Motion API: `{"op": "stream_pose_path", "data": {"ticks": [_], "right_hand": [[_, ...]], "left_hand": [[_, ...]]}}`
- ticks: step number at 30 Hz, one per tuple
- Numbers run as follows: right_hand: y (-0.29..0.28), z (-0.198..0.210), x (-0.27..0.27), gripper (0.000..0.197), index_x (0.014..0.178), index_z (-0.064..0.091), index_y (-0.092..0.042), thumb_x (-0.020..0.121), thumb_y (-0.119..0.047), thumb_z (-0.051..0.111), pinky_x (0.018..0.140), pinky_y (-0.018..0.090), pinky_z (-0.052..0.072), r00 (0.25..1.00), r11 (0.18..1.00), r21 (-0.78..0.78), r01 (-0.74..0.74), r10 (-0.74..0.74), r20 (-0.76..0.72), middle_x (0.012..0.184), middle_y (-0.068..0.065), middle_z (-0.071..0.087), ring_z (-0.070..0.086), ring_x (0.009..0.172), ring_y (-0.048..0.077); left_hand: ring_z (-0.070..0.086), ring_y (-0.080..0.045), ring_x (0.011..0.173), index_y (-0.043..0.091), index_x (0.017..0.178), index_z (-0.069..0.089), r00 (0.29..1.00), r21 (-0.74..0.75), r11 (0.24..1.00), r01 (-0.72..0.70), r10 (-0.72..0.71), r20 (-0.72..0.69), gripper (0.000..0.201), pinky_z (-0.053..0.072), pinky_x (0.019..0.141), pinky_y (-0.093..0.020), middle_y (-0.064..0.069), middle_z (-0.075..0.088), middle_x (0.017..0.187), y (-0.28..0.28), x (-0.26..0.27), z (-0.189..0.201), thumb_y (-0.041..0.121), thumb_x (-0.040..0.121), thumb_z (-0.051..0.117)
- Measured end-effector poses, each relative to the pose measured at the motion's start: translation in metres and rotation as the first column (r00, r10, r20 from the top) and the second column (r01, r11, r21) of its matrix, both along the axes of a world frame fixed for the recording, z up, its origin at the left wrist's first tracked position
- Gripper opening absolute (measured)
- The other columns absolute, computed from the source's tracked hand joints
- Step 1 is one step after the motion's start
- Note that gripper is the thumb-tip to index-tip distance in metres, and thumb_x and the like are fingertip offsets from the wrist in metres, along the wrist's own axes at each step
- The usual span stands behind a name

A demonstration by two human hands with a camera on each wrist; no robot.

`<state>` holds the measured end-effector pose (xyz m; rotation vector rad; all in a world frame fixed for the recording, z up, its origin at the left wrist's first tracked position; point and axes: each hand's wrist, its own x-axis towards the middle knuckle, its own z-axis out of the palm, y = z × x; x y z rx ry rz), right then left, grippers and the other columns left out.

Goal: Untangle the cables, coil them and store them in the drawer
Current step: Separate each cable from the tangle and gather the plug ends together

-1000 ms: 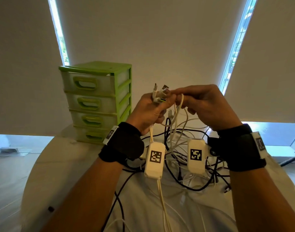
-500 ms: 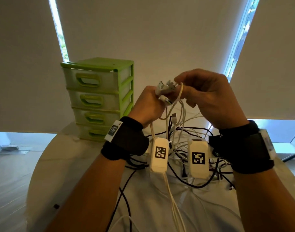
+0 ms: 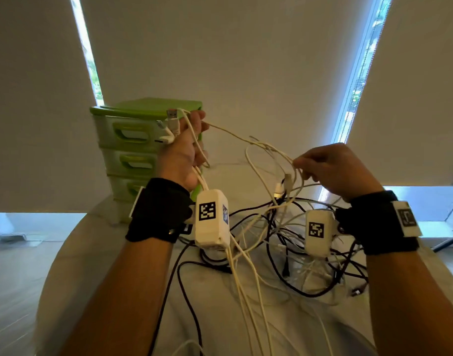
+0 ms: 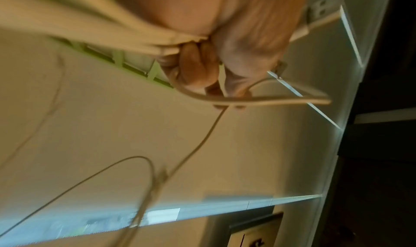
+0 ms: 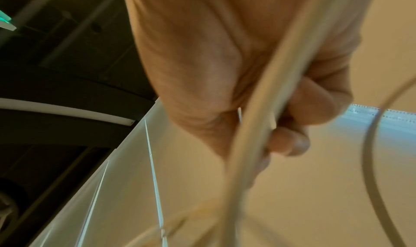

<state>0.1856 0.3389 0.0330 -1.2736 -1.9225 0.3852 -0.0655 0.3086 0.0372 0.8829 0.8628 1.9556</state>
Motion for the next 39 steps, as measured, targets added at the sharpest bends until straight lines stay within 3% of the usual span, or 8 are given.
{"op": "stream_pose_path", "data": {"ticks": [5,10,14,20,25,30,33,39], "right_hand": [[0.005,0.005,0.024,0.017,0.088,0.072,-0.011,0.092,-0.022,0.060,0.057,0.021,0.036,0.975,0.989,0.079,0.128,-0.111,-0.192,0.056,-0.012,0.064,0.053,0.048,-0.002],[-0.036,0.018,-0.035,0.029,0.121,0.061,-0.025,0.094,-0.034,0.056,0.059,0.018,0.046,0.947,0.951,-0.001,-0.309,0.308,-0.092,0.074,-0.004,0.067,0.059,0.060,0.006],[-0.043,0.009,-0.064,0.018,0.107,0.068,-0.024,0.096,-0.029,0.054,0.061,0.008,0.039,0.960,0.955,0.112,-0.276,0.268,0.086,0.072,-0.013,0.060,0.056,0.064,-0.004],[-0.050,0.024,-0.049,0.017,0.103,0.069,-0.031,0.090,-0.022,0.063,0.067,0.010,0.046,0.910,0.907,0.276,-0.318,0.373,-0.179,0.081,-0.016,0.067,0.060,0.076,-0.003],[-0.052,0.025,-0.046,0.020,0.111,0.069,-0.020,0.094,-0.016,0.058,0.060,0.009,0.046,0.851,0.916,0.266,-0.299,0.383,-0.360,0.091,-0.006,0.069,0.064,0.078,-0.003],[-0.041,0.017,-0.041,0.050,0.133,0.043,-0.047,0.088,-0.036,0.062,0.073,0.022,0.053,0.926,0.923,-0.072,-0.377,0.377,-0.012,0.090,0.000,0.070,0.067,0.083,0.010],[-0.032,0.008,-0.038,0.025,0.114,0.063,-0.029,0.090,-0.022,0.063,0.063,0.020,0.051,0.920,0.902,-0.195,-0.386,0.392,-0.010,0.077,0.002,0.072,0.064,0.065,0.012],[-0.017,0.013,-0.015,0.015,0.087,0.074,-0.017,0.091,-0.026,0.063,0.057,0.014,0.042,0.978,0.966,-0.176,-0.192,0.203,0.046,0.076,-0.002,0.072,0.060,0.062,0.004]], "left_hand": [[0.026,-0.002,0.032,0.024,0.083,0.058,0.982,0.073,0.996,0.049,-0.061,0.176,0.020,0.021,0.033,-0.012,0.007,0.054,0.068,-0.004,-0.016,0.009,0.030,0.099,0.049],[0.025,0.000,0.033,0.023,0.086,0.062,0.980,0.050,0.979,0.198,-0.197,-0.031,0.019,0.022,0.033,-0.012,0.009,0.063,0.066,-0.008,0.017,0.007,0.026,0.099,0.048],[0.025,0.000,0.036,0.027,0.102,0.062,0.937,0.085,0.952,0.294,-0.270,-0.222,0.014,0.022,0.035,-0.012,0.007,0.066,0.078,-0.014,0.028,0.007,0.027,0.099,0.047],[0.030,-0.001,0.039,0.028,0.075,0.069,0.808,0.016,0.937,0.349,-0.292,-0.512,0.005,0.024,0.037,-0.016,0.013,0.043,0.049,-0.022,0.046,-0.007,0.028,0.080,0.067],[0.052,0.011,0.048,0.016,0.087,0.067,0.583,0.079,0.956,0.283,-0.106,-0.805,0.014,0.035,0.050,-0.002,0.023,0.060,0.054,-0.028,0.057,-0.006,0.004,0.090,0.061],[0.037,0.001,0.041,0.024,0.083,0.069,0.877,0.052,0.985,0.162,-0.120,-0.466,0.017,0.029,0.040,-0.015,0.014,0.049,0.057,-0.015,0.045,-0.005,0.028,0.095,0.058],[0.021,-0.001,0.039,0.025,0.080,0.072,0.945,0.100,0.977,0.187,-0.151,-0.289,0.024,0.018,0.035,-0.016,0.001,0.034,0.071,-0.010,0.026,0.002,0.032,0.095,0.054],[0.022,-0.002,0.037,0.020,0.081,0.065,0.997,0.113,0.991,0.072,-0.069,-0.030,0.023,0.018,0.034,-0.013,0.010,0.054,0.066,-0.007,-0.001,0.007,0.025,0.099,0.050]]}}
